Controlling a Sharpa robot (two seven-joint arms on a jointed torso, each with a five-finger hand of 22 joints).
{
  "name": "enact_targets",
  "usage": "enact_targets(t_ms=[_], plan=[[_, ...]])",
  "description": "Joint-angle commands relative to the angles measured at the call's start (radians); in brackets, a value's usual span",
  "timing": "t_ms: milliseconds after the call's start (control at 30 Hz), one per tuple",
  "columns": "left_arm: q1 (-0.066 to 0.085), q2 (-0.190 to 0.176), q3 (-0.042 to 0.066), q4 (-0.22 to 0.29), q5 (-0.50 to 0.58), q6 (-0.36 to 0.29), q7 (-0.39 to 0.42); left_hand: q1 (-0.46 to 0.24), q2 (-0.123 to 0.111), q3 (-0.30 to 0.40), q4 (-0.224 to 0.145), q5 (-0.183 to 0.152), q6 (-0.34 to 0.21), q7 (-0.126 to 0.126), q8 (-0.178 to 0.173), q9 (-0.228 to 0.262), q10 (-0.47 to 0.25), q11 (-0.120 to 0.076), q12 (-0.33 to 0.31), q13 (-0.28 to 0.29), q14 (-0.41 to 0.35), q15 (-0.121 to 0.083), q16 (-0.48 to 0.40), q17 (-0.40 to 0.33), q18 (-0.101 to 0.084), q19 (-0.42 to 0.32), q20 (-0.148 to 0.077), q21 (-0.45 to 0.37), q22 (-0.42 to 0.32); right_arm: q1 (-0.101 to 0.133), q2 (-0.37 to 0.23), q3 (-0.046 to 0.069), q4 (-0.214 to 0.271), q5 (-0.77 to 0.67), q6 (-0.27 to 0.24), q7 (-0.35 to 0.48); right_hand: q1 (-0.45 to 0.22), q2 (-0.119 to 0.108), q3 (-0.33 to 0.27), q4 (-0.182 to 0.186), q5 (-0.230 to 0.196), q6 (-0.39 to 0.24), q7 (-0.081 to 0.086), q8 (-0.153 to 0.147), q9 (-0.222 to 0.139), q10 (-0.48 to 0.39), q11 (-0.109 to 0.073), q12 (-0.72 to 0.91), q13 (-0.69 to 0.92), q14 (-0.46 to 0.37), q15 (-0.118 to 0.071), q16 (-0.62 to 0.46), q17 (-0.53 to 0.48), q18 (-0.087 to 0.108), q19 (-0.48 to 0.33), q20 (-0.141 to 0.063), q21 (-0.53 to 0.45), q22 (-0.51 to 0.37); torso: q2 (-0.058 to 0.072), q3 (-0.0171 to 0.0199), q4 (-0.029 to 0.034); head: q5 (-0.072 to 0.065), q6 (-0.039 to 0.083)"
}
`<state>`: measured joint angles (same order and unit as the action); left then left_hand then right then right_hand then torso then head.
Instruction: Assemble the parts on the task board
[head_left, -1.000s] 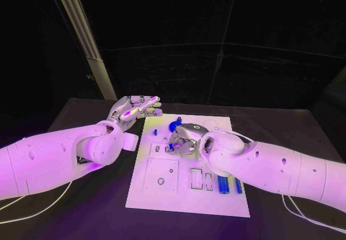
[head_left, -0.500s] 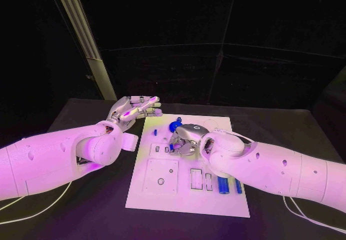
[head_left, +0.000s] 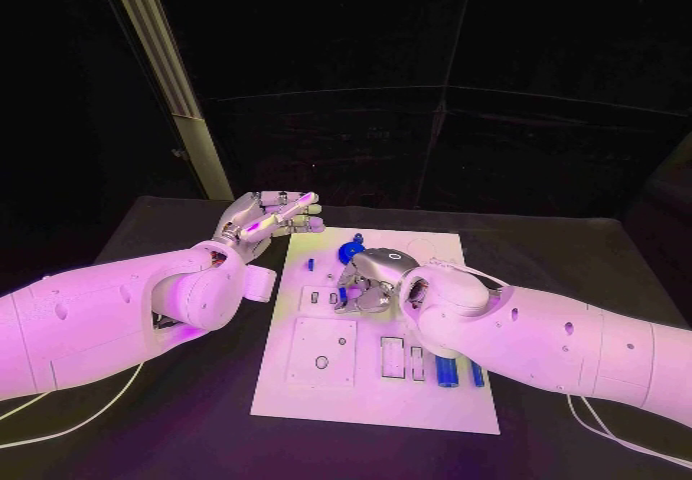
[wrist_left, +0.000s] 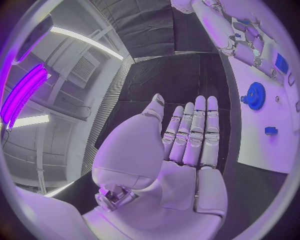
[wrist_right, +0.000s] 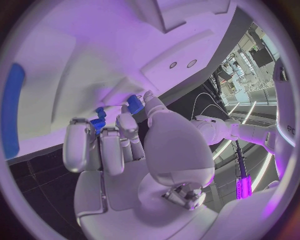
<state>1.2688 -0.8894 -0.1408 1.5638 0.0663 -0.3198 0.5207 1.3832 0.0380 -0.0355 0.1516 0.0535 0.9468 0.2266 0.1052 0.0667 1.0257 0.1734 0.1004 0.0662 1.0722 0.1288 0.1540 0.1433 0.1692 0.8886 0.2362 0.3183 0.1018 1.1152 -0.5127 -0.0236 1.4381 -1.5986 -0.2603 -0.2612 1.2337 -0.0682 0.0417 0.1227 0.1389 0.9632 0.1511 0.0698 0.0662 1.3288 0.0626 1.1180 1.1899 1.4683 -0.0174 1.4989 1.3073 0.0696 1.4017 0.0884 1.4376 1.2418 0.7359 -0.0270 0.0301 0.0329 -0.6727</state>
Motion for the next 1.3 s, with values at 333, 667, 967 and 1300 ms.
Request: enact_targets(t_ms=[333, 667, 967, 1300], plan=[[0.002, -0.001, 0.001, -0.005, -0.021, 0.017, -0.013, 0.007, 0.012, 0.001, -0.016, -0.003, 0.041, -0.028, -0.003, 0.002, 0.054, -0.026, 0.003, 0.004, 0.133, -0.037, 0.05, 0.037, 0.022, 0.086, -0.025, 0.039, 0.013, -0.003, -0.052, 0.0, 0.041, 0.121, -0.306, 0.278, 0.03, 0.007, -0.094, 0.056, 0.091, -0.036, 0.01, -0.002, 0.001, 0.025, 0.01, 0.067, 0.046, 0.067, 0.014, -0.012, 0.097, -0.003, -0.002, 0.015, -0.007, -0.001, -0.001, -0.0002, -0.0017, 0.0, 0.002], [0.008, 0.0, 0.001, -0.037, -0.226, 0.07, -0.234, -0.045, 0.003, -0.035, 0.008, -0.005, 0.105, -0.074, -0.006, 0.003, 0.249, -0.105, 0.051, 0.043, 0.427, -0.135, 0.424, 0.363, 0.01, 0.358, -0.133, 0.255, 0.12, 0.052, -0.213, 0.002, 0.128, 0.549, -0.259, 0.585, 0.145, 0.053, -0.102, 0.021, 0.066, 0.007, -0.005, 0.03, 0.006, -0.154, -0.003, -0.21, -0.188, -0.023, 0.0, -0.228, -0.21, 0.065, -0.199, 0.002, -0.215, -0.368, -0.013, 0.0032, -0.0146, 0.003, -0.003], [0.047, 0.048, 0.001, -0.098, -0.567, 0.181, -0.535, -0.064, -0.007, -0.075, 0.035, -0.002, 0.128, -0.134, 0.114, 0.06, 0.265, -0.144, 0.417, 0.365, 0.474, -0.174, 1.345, 1.334, -0.056, 0.473, -0.179, 0.859, 0.788, 0.104, -0.348, 0.001, 0.136, 0.906, -0.109, 0.601, 0.283, 0.064, -0.024, 0.034, 0.048, 0.012, 0.017, 0.006, 0.001, -0.206, 0.035, -0.907, -0.841, -0.239, 0.05, -1.086, -0.911, 0.115, -0.414, 0.048, -0.805, -0.921, -0.039, 0.0093, -0.0257, 0.019, -0.011], [0.103, 0.149, 0.002, -0.149, -0.837, 0.381, -0.914, -0.149, -0.001, -0.112, 0.129, -0.001, 0.085, -0.141, 0.245, 0.15, 0.258, -0.164, 0.925, 0.853, 0.499, -0.186, 1.417, 1.427, -0.115, 0.586, -0.187, 1.1, 1.172, 0.124, -0.406, 0.001, 0.072, 1.014, -0.07, 0.603, 0.267, 0.04, 0.025, 0.053, 0.049, 0.061, 0.027, -0.002, 0.002, -0.095, 0.039, -1.029, -1.043, -0.137, 0.053, -1.29, -1.031, 0.115, -0.3, 0.051, -0.974, -1.045, -0.064, 0.0223, -0.0227, 0.037, -0.024]])
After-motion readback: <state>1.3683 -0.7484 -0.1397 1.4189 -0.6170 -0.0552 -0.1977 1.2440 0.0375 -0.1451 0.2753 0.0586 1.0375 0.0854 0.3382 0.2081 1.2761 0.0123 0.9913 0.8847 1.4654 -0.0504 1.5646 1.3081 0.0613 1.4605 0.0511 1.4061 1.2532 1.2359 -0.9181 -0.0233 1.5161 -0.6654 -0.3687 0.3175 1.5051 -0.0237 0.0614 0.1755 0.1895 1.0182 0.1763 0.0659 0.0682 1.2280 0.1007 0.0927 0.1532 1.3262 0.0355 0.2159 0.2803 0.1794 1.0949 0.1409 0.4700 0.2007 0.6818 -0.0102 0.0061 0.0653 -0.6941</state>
